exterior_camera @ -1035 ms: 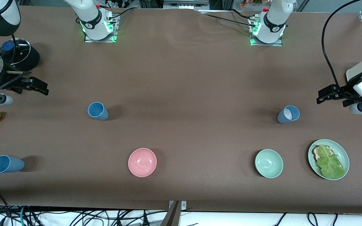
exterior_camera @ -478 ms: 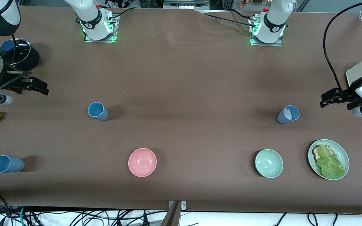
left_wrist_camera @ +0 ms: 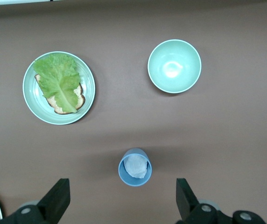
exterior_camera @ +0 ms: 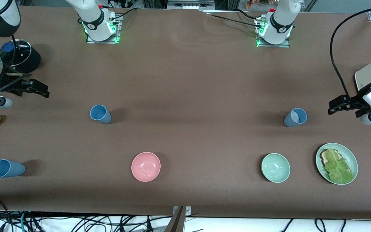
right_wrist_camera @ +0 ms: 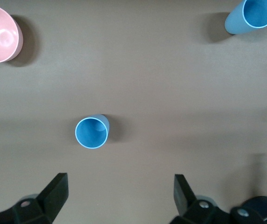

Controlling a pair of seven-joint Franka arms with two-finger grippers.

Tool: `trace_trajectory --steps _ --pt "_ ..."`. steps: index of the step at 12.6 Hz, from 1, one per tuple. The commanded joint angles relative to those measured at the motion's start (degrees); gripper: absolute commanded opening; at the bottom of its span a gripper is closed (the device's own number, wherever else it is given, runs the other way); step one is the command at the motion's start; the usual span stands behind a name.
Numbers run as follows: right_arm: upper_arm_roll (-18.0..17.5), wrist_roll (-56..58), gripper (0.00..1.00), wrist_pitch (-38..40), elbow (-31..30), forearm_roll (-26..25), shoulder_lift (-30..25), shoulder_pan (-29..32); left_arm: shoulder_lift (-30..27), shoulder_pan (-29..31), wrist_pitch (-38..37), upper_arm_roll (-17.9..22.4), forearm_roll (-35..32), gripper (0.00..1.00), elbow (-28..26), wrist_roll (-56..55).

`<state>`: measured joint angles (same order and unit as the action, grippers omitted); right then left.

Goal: Stack blue cups with both arms
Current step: 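Reach the left gripper down toward the blue cup holding tissue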

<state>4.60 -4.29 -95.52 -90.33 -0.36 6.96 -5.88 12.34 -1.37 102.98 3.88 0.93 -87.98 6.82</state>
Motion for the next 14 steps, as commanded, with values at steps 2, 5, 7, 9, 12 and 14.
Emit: trace_trajectory --steps 2,5,7,9,12,14 --pt "-0.1 -0.6 1.00 0.0 1.3 -0.5 0.6 0.4 1.2 0.0 2.8 -0.1 -1.6 1.00 0.7 0.3" --pt "-0.1 -0.5 1.00 0.0 1.3 -0.6 0.6 0.4 1.1 -0.6 2.7 -0.2 -1.6 1.00 0.5 0.3" --pt "0.0 -0.5 1.00 0.0 1.3 -0.7 0.6 0.5 2.0 -0.7 2.7 -0.2 -1.6 1.00 0.5 0.3" --pt "0.0 -0.5 1.00 0.5 1.2 -0.8 0.6 0.6 2.3 -0.6 2.8 -0.2 -1.2 1.00 1.1 0.3" --pt "0.0 -0.2 1.00 -0.9 1.0 -0.7 4.3 1.5 2.3 -0.4 2.8 -0.2 -0.9 1.00 1.2 0.3" --pt "-0.1 -0.7 1.00 -3.7 2.3 -0.2 10.6 1.0 2.3 -0.4 2.8 -0.2 -0.8 1.00 1.1 0.3"
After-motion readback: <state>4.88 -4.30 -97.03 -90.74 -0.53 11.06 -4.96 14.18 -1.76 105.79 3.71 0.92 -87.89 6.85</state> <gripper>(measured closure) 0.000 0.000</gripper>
